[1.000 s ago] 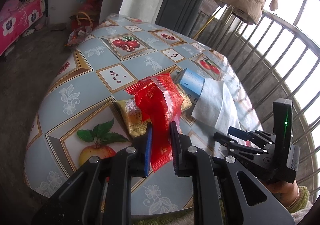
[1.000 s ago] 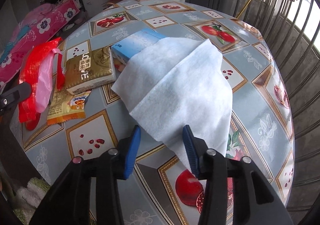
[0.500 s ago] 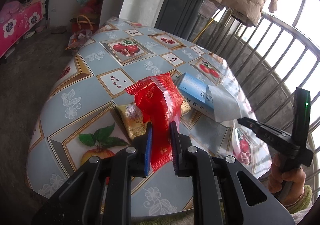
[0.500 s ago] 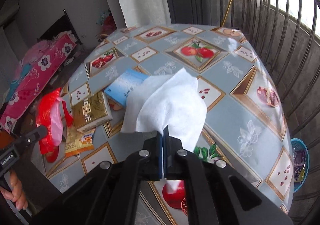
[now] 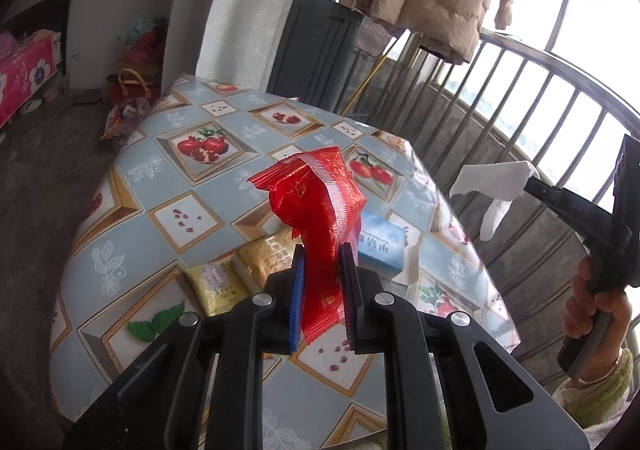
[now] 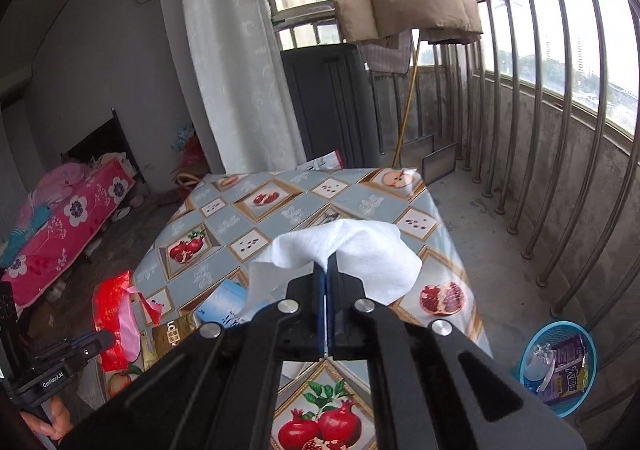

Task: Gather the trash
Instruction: 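Carry the wipe and red bag to the blue wastebasket and open both tools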

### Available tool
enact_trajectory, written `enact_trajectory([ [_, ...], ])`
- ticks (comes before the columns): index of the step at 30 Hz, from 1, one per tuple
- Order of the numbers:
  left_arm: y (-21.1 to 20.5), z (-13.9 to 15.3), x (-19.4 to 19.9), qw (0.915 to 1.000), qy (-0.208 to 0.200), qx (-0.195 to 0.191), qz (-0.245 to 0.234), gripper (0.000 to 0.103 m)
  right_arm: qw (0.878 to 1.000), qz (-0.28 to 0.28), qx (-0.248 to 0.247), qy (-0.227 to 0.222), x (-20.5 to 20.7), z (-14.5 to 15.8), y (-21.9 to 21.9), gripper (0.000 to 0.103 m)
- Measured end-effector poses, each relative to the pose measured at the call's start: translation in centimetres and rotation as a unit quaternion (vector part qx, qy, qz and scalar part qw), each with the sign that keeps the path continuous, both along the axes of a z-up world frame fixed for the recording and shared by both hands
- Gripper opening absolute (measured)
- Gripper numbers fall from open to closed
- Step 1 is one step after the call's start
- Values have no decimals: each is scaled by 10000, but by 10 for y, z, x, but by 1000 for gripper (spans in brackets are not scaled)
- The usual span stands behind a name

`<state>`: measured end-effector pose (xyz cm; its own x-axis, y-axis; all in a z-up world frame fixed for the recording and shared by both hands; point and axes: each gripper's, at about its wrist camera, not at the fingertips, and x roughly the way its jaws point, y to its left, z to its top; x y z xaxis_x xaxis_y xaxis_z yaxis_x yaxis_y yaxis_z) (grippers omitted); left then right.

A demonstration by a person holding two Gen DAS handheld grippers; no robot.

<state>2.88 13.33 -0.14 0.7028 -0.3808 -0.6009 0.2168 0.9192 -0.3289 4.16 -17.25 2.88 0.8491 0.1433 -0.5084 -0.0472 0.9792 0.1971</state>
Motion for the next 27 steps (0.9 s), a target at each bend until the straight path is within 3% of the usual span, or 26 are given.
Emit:
enact_trajectory([
  [7, -66, 23, 33, 9955, -203, -7, -931, 14, 9924, -1173, 262, -265, -32, 11, -88, 0],
  [13, -153, 24, 64, 9790, -33, 5, -2040, 14, 9747, -2161, 558, -101, -67, -14, -165, 0],
  [18, -235, 12, 84, 9560, 384, 31, -2908, 14, 9559, -2817, 811, 185, -82, -51, -220, 0],
  [27, -390, -28, 104, 9008, 1255, 256, -4150, 14, 9117, -3748, 1493, 783, -89, -129, -316, 0],
])
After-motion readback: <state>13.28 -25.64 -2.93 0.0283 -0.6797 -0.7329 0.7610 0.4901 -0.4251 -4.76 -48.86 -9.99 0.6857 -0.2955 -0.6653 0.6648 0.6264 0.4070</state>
